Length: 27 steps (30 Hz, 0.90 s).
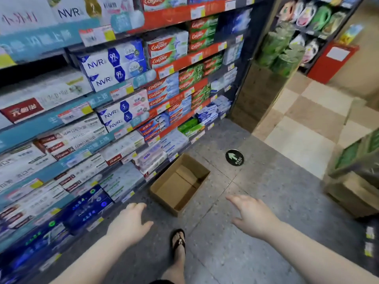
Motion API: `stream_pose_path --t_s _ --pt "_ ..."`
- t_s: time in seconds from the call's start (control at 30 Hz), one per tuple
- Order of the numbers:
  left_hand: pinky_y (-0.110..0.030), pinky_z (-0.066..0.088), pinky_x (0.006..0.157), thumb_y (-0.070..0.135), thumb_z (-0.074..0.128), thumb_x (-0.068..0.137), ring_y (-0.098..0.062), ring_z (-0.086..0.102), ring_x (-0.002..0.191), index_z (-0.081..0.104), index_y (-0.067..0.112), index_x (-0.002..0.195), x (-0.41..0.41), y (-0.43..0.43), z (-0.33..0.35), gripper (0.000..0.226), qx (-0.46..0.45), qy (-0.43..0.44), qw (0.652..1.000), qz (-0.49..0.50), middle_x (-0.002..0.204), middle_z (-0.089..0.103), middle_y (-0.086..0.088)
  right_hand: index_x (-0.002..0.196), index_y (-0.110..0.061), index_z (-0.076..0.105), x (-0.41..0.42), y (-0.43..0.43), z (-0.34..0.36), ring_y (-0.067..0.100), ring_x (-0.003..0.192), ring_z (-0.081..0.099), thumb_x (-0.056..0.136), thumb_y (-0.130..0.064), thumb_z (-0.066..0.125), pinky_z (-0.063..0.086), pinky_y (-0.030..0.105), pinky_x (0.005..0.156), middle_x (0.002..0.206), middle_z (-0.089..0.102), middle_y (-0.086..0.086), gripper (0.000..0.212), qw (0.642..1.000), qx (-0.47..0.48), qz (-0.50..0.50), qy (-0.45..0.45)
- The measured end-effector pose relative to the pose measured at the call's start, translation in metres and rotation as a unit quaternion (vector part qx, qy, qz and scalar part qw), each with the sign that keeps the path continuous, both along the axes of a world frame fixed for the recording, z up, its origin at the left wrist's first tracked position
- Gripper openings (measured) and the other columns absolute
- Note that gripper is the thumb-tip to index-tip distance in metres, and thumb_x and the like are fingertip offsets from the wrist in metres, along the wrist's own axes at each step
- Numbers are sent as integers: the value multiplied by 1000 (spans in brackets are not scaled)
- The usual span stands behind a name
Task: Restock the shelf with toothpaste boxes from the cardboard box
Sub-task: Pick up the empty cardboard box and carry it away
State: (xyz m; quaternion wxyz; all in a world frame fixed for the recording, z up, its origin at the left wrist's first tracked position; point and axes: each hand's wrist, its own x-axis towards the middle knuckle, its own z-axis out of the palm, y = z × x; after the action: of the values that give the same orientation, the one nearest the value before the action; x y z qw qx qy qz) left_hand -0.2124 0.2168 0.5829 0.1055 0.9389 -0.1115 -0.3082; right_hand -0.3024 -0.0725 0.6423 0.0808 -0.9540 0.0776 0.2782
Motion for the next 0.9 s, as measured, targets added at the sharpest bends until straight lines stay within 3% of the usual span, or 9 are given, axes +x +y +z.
stream_pose_path --t_s 0.07,0.2,0.4,0.53,0.6,0.73,0.9 --pt "-34 48 94 48 53 84 -21 49 124 34 23 139 36 -20 -10 63 6 21 1000 20 144 38 -4 143 -26 24 43 -20 -9 19 137 32 85 -36 51 29 36 111 150 32 -2 65 1000 1 13 20" --pt "-36 38 107 46 55 83 -23 39 134 29 20 143 107 -57 -36 70 6 56 997 47 150 32 -8 144 -25 24 122 -53 -25 20 137 33 86 -36 51 29 35 111 150 32 -1 65 998 -5 46 41" --pt "-37 44 100 47 54 84 -24 47 125 35 19 139 174 -108 -64 65 20 59 996 68 142 41 -7 144 -27 23 220 -106 -59 19 136 33 85 -35 51 28 37 110 150 32 -1 65 994 3 83 77" --pt "-35 34 104 44 58 82 -23 38 131 34 17 140 189 -131 -90 68 18 74 990 119 143 38 -7 141 -25 30 287 -138 -95 21 132 39 82 -36 50 33 37 108 146 39 1 63 986 10 137 90" --pt "-33 34 105 39 61 82 -24 39 130 27 19 143 190 -143 -106 73 -3 101 980 172 143 36 -7 140 -24 31 319 -151 -118 21 133 38 82 -35 50 33 35 108 147 38 1 63 980 17 177 92" --pt "-35 44 97 39 59 82 -23 49 119 33 20 138 191 -168 -151 64 11 124 957 262 137 41 -7 143 -27 24 380 -178 -170 18 140 26 89 -31 48 24 35 113 153 25 -4 60 960 19 242 141" --pt "-35 41 102 40 60 84 -26 44 127 16 20 146 196 -203 -219 78 -1 170 905 391 149 25 -8 142 -24 28 436 -207 -251 21 135 34 88 -28 51 31 38 110 150 32 -2 59 946 4 279 165"
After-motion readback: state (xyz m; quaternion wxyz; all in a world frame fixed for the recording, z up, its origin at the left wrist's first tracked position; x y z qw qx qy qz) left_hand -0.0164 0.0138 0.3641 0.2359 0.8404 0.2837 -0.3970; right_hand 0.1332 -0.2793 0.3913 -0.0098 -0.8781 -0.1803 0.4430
